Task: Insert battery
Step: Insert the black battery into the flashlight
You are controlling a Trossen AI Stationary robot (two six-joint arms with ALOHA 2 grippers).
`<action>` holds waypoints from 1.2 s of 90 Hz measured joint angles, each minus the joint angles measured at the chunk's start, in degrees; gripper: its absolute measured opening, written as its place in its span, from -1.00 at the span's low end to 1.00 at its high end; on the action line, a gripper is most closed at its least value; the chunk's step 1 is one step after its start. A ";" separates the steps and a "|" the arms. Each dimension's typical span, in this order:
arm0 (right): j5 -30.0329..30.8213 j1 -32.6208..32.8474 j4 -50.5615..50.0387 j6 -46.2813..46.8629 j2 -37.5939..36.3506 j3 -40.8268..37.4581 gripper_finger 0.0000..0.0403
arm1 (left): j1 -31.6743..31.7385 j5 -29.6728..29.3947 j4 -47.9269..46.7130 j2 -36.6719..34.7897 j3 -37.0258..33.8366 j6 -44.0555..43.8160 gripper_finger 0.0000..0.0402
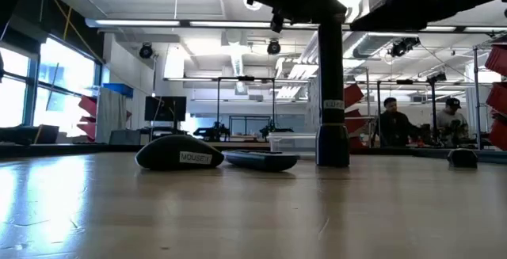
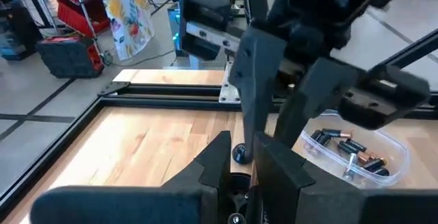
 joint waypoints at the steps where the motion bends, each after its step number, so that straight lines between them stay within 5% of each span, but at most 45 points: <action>1: 0.03 0.03 0.07 0.23 -0.15 0.00 -0.72 | 0.00 0.00 0.01 0.00 0.00 0.00 -0.77; 25: 0.15 -0.04 1.25 7.22 1.49 0.00 -0.32 | 0.00 -0.04 0.09 0.00 0.00 0.41 -0.77; 108: 2.84 -0.04 13.68 5.63 9.75 0.00 -0.39 | 0.00 -0.04 0.33 0.02 -0.02 0.42 -0.77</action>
